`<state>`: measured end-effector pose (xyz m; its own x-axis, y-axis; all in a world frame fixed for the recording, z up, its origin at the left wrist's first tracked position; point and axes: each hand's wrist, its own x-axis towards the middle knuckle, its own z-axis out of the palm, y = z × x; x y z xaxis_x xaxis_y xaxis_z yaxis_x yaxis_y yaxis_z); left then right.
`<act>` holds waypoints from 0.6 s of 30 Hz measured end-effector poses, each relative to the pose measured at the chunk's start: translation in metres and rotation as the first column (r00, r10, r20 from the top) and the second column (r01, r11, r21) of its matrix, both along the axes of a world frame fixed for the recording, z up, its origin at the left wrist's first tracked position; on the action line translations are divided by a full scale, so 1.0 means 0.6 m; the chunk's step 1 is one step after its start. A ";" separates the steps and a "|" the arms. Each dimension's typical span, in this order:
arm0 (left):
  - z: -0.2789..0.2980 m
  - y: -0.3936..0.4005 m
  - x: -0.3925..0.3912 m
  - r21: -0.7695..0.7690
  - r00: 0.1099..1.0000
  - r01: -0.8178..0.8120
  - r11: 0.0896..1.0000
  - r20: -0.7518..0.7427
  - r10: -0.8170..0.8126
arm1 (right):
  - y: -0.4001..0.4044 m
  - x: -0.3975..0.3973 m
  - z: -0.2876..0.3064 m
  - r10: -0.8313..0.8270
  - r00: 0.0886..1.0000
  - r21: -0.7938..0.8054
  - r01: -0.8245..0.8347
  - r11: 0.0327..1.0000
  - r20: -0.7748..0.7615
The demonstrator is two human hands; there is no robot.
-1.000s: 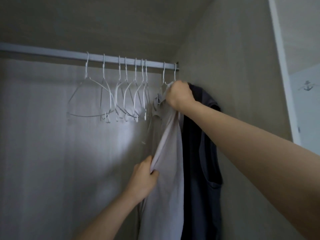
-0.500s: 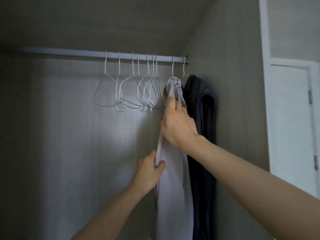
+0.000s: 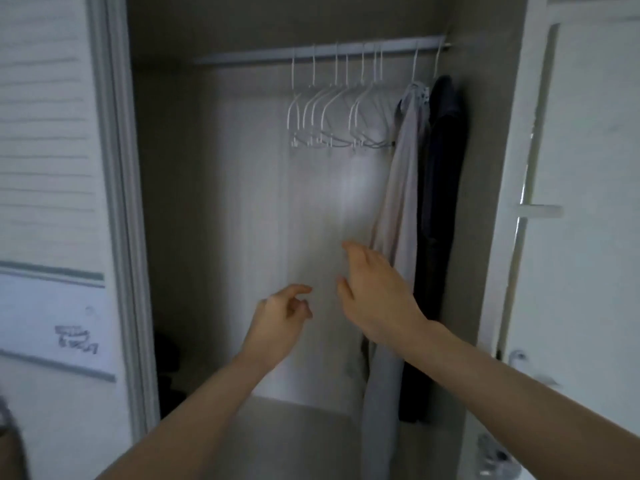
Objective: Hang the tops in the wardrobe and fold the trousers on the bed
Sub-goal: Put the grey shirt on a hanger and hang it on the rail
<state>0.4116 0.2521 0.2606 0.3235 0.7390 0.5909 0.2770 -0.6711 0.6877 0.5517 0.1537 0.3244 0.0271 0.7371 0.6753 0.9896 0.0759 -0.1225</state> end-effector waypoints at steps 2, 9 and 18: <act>-0.033 -0.052 -0.054 -0.049 0.998 -0.067 0.997 0.005 0.067 | -0.031 -0.032 -0.045 0.086 0.996 -0.014 -0.087 0.996 -0.018; -0.107 -0.222 -0.238 -0.085 0.948 -0.317 0.945 -0.071 0.311 | -0.120 -0.169 -0.154 0.367 0.927 -0.054 -0.371 0.927 -0.077; -0.219 -0.528 -0.484 -0.144 0.715 -0.699 0.701 -0.117 0.689 | -0.276 -0.430 -0.297 0.694 0.625 -0.198 -0.777 0.597 -0.357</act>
<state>0.1212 -0.0650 0.1294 -0.2956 0.8496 0.4368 0.6552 -0.1524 0.7399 0.2936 -0.0117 0.1465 -0.5047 0.7303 0.4603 0.5501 0.6830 -0.4806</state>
